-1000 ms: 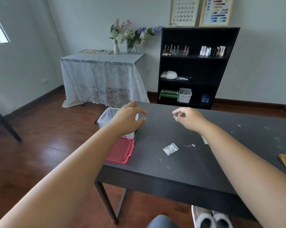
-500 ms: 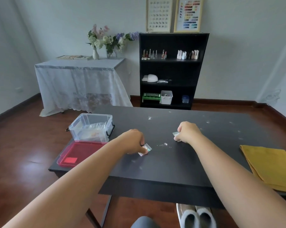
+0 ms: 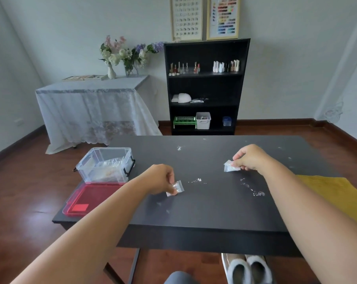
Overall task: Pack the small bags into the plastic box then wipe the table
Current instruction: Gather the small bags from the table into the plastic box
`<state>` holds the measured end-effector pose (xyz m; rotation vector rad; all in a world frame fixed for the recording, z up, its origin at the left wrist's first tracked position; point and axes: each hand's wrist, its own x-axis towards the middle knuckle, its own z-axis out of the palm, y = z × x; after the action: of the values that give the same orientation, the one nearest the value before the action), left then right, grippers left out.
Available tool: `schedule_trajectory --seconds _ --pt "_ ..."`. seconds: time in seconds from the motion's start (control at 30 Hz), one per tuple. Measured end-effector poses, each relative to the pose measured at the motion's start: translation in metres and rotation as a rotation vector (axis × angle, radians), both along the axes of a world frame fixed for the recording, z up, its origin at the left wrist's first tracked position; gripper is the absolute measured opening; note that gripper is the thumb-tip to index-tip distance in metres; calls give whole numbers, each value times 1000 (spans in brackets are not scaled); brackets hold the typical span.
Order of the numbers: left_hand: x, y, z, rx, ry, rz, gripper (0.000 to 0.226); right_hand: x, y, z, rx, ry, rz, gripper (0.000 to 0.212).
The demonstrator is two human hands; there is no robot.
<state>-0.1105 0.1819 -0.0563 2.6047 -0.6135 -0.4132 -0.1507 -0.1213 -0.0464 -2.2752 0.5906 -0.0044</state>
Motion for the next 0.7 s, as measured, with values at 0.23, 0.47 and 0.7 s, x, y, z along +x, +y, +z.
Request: schedule_trajectory --seconds 0.23,0.47,0.7 --pt "-2 0 0 -29 8 27 31 -2 8 2 -203 168 42 33" --pt "-6 3 1 -34 -45 0 27 0 20 12 -311 296 63 9" --pt "-11 13 5 -61 -86 -13 21 3 11 1 -209 117 75 7"
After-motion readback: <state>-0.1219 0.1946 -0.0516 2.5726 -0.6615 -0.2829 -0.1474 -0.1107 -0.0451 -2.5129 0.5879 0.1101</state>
